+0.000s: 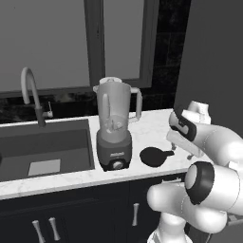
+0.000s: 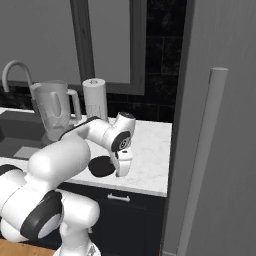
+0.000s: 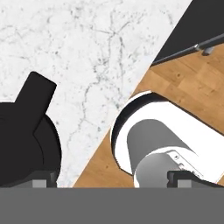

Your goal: Close the lid blender by securely placing the lid on top.

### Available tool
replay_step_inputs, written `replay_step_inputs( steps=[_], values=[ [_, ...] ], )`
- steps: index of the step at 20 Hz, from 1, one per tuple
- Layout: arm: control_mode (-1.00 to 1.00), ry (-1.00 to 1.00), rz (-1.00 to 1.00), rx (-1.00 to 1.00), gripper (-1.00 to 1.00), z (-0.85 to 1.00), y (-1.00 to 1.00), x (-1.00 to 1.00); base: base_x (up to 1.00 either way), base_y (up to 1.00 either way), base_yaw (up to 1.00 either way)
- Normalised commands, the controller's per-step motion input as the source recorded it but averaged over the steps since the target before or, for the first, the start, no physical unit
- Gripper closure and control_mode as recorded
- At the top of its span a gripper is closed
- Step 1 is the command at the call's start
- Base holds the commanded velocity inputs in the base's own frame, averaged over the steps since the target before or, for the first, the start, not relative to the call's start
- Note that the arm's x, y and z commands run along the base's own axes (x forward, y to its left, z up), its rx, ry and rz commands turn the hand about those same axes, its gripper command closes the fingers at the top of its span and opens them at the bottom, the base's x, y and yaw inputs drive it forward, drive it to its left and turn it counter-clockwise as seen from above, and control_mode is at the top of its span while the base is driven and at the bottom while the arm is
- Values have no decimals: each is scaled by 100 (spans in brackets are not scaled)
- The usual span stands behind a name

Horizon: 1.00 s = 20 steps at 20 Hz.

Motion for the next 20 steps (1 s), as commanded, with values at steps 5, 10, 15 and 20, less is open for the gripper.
replay_step_inputs(
  steps=[5, 10, 15, 20],
  values=[
    [-100, 0, -1, 1, -100, -16, 31, 12, 0, 0, 0],
    [-100, 0, -3, 0, -100, -11, 10, 33, 0, 0, 0],
    [-100, 0, -12, 4, -100, 0, 0, 53, 0, 0, 0],
    [-100, 0, -10, 4, -100, -2, 0, 30, 0, 0, 0]
  ],
)
